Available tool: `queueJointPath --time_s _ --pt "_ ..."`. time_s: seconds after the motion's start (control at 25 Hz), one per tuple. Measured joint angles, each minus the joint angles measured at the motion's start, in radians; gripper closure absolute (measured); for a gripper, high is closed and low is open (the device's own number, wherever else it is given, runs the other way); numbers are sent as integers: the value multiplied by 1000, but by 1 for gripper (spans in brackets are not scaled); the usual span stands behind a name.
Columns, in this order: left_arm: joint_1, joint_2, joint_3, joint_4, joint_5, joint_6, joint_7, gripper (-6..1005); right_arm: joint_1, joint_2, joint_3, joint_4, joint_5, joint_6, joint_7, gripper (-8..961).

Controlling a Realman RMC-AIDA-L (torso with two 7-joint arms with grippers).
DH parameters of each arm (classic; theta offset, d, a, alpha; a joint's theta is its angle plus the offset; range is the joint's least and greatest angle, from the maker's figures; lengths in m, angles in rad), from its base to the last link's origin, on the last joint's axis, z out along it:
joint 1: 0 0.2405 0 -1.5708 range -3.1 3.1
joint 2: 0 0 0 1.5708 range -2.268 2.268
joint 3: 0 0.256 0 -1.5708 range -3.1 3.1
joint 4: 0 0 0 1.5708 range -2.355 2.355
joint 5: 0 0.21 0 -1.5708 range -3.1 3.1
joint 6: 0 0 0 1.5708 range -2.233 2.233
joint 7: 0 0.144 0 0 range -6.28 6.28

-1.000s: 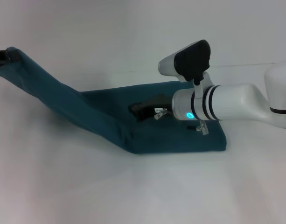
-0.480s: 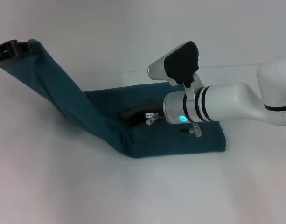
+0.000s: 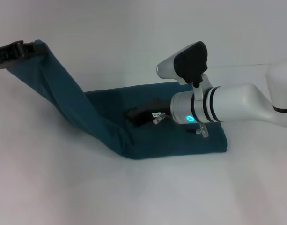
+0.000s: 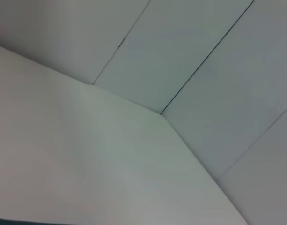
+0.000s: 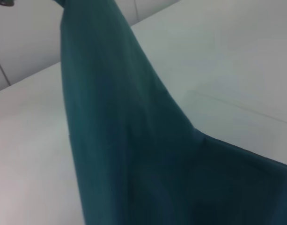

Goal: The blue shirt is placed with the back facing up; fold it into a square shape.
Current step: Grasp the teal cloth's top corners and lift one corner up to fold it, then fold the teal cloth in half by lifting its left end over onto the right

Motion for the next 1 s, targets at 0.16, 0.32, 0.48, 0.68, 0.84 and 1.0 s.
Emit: queueJointPath --time_s 0.16,0.32,0.48,0.68,0.84,1.0 --pt "-19 0 9 -5 -1 -6 0 926 -22 -1 1 -9 9 -1 1 910" --pt "-39 -1 11 -7 -8 1 4 924 -44 -3 2 -16 14 -3 2 903" --pt "-54 -11 17 -8 -17 7 6 922 -91 -4 3 -56 42 -16 2 895" --pt "-57 -28 76 -10 -78 4 5 920 -215 -9 2 -186 86 -93 24 886" --pt "-60 -64 90 -11 -112 -12 13 919 -333 -15 2 -327 98 -157 72 879" --pt "-69 -105 119 -11 -134 -48 25 917 -447 -36 9 -451 99 -200 144 871"
